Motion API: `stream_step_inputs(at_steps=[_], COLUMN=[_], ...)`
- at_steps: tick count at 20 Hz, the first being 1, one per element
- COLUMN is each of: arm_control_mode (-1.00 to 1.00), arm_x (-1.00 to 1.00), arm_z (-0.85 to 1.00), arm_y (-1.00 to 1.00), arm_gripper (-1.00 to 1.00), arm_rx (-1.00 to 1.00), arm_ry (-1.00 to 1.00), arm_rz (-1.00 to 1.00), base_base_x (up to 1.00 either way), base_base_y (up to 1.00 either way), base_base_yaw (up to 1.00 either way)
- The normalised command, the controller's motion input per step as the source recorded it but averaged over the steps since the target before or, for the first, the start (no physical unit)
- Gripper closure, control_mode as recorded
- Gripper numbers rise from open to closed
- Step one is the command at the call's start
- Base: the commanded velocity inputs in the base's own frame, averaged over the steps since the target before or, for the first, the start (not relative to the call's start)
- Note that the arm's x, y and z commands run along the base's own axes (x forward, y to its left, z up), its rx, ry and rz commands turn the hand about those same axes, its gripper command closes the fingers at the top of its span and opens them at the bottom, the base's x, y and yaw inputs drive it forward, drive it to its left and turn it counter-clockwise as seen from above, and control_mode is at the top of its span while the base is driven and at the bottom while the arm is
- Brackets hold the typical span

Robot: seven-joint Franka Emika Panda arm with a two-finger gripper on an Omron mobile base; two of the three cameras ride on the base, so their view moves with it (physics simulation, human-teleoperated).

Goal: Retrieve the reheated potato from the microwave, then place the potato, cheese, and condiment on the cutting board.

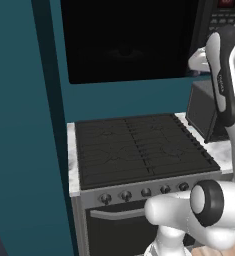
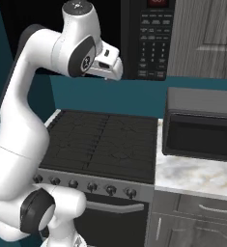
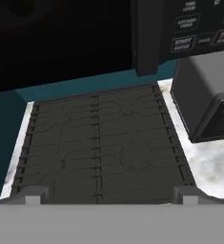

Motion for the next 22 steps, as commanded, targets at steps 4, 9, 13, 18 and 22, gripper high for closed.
stream_step_inputs(at_steps=[4, 9, 13, 18, 22], arm_control_mode=[-1.00, -1.00, -1.00, -1.00, -1.00], arm_x=[0.12, 0.23, 0.24, 0.35, 0.39], arm_z=[0.14, 0.13, 0.04, 0.07, 0.11], arm_y=[-0.21, -0.19, -0.09, -0.04, -0.08], arm_gripper=[-1.00, -1.00, -1.00, -1.00, -1.00], arm_rx=[-0.05, -0.01, 0.00, 0.00, 0.00], arm_ry=[-0.12, -0.20, -0.19, -0.03, 0.00], arm_rz=[0.04, 0.07, 0.08, 0.04, 0.00], base_base_x=[0.00, 0.00, 0.00, 0.00, 0.00], base_base_y=[0.00, 0.00, 0.00, 0.00, 0.00], base_base_yaw=[0.00, 0.00, 0.00, 0.00, 0.00])
